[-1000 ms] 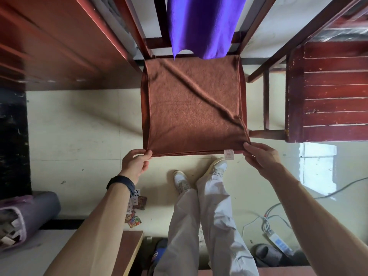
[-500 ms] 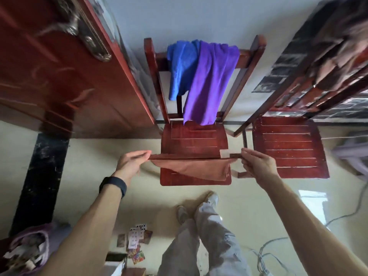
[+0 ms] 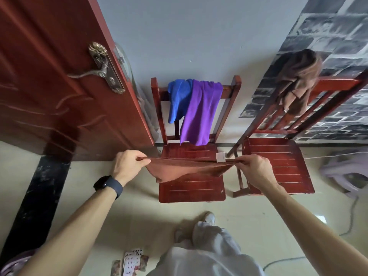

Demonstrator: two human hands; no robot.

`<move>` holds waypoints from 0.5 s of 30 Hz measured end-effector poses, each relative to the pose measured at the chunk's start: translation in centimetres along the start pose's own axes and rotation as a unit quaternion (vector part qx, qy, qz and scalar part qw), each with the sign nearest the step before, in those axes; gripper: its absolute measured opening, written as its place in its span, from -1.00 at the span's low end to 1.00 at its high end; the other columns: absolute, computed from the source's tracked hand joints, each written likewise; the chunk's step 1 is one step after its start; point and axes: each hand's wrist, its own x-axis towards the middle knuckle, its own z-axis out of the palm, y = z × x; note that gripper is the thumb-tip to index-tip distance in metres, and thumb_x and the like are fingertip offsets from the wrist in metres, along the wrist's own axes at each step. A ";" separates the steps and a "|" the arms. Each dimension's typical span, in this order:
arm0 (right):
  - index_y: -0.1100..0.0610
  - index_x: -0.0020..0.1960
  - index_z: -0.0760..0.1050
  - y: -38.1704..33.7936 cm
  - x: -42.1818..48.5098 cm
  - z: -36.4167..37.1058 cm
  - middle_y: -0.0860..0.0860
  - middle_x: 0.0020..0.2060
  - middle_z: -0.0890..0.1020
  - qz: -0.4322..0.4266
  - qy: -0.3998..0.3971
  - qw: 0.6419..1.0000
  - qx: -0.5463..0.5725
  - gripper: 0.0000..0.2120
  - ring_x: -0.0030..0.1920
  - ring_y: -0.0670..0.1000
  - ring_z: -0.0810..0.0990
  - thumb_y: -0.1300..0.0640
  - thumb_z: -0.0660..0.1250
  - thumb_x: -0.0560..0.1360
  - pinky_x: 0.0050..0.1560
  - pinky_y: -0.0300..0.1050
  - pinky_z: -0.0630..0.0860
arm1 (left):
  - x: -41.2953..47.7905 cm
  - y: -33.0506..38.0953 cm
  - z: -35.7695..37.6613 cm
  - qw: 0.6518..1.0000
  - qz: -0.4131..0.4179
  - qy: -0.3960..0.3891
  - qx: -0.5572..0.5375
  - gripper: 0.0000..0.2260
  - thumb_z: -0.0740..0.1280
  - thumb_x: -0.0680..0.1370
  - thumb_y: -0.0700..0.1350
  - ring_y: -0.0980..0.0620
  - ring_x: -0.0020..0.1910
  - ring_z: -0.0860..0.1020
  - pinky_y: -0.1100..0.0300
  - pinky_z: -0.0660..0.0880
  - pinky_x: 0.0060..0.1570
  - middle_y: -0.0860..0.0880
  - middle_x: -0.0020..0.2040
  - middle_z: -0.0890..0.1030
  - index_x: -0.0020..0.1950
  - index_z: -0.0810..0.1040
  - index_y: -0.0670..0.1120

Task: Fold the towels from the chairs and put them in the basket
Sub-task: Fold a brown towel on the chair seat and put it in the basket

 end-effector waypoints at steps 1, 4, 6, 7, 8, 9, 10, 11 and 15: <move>0.03 0.05 0.73 0.5 0.1 0.2 0.00 -0.08 0.67 -0.031 0.020 0.999 -0.039 -0.86 -0.11 0.04 0.66 0.11 0.49 0.50 -0.07 -0.18 0.55 | 0.1 0.1 0.0 0.999 0.024 0.028 0.032 -0.89 0.50 0.47 0.02 -0.02 -0.08 0.65 0.15 0.53 -0.11 0.03 -0.10 0.72 -0.05 0.73 0.04; 0.10 0.04 0.72 1.8 0.3 0.8 0.08 -0.02 0.60 -0.101 0.058 0.987 -0.113 -0.85 -0.10 0.15 0.64 0.14 0.52 0.47 -0.07 0.09 0.66 | 0.2 -0.4 0.3 0.980 0.114 0.082 0.138 -0.92 0.47 0.49 0.09 -0.03 -0.11 0.61 0.12 0.55 -0.23 0.10 -0.07 0.65 -0.09 0.71 0.12; 0.14 0.02 0.71 2.2 0.5 0.8 0.09 -0.08 0.64 -0.132 0.050 0.980 -0.140 -0.87 -0.12 0.18 0.62 0.17 0.49 0.49 -0.12 0.14 0.66 | 0.3 -1.4 1.0 0.959 0.181 0.091 0.196 -0.92 0.48 0.49 0.05 -0.04 -0.16 0.59 0.12 0.52 -0.26 0.12 -0.07 0.65 -0.10 0.73 0.08; 0.15 0.02 0.71 2.2 0.7 0.7 0.08 -0.13 0.66 -0.139 0.043 0.977 -0.153 -0.88 -0.15 0.18 0.62 0.16 0.48 0.50 -0.15 0.14 0.65 | 0.5 -1.9 1.3 0.948 0.207 0.091 0.225 -0.92 0.47 0.50 0.03 -0.06 -0.19 0.58 0.12 0.50 -0.27 0.10 -0.09 0.66 -0.09 0.73 0.07; 0.16 0.01 0.70 2.2 1.0 0.5 0.07 -0.16 0.66 -0.142 0.039 0.976 -0.163 -0.88 -0.17 0.18 0.62 0.14 0.47 0.51 -0.18 0.14 0.65 | 0.8 -2.2 1.6 0.938 0.224 0.090 0.250 -0.93 0.47 0.50 0.01 -0.08 -0.22 0.58 0.11 0.48 -0.26 0.08 -0.13 0.67 -0.08 0.73 0.05; 0.16 0.00 0.71 2.0 1.5 0.3 0.07 -0.18 0.67 -0.142 0.037 0.975 -0.168 -0.88 -0.18 0.18 0.62 0.13 0.48 0.50 -0.20 0.13 0.65 | 1.1 -2.3 1.8 0.932 0.230 0.092 0.266 -0.93 0.48 0.49 -0.01 -0.09 -0.23 0.59 0.09 0.46 -0.26 0.06 -0.16 0.68 -0.08 0.73 0.04; 0.15 -0.01 0.71 1.8 2.2 0.1 0.07 -0.19 0.67 -0.139 0.035 0.975 -0.170 -0.88 -0.19 0.19 0.63 0.13 0.48 0.50 -0.20 0.12 0.66 | 1.6 -2.2 2.0 0.930 0.225 0.095 0.273 -0.93 0.49 0.48 -0.02 -0.11 -0.24 0.60 0.08 0.45 -0.24 0.03 -0.18 0.68 -0.08 0.73 0.03; 0.15 0.00 0.71 1.5 2.9 -0.1 0.09 -0.18 0.68 -0.136 0.031 0.975 -0.175 -0.88 -0.18 0.20 0.64 0.12 0.48 0.51 -0.19 0.12 0.66 | 2.2 -1.8 2.2 0.932 0.215 0.094 0.277 -0.93 0.48 0.48 -0.02 -0.11 -0.24 0.60 0.07 0.44 -0.22 0.01 -0.19 0.68 -0.08 0.72 0.03; 0.12 0.04 0.70 0.4 6.2 -0.8 0.12 -0.10 0.69 -0.112 0.003 0.975 -0.191 -0.85 -0.09 0.23 0.66 0.09 0.40 0.57 -0.07 0.10 0.65 | 5.2 0.2 2.3 0.934 0.186 0.091 0.290 -0.93 0.46 0.50 0.00 -0.11 -0.22 0.63 0.06 0.39 -0.13 -0.01 -0.20 0.69 -0.08 0.69 0.05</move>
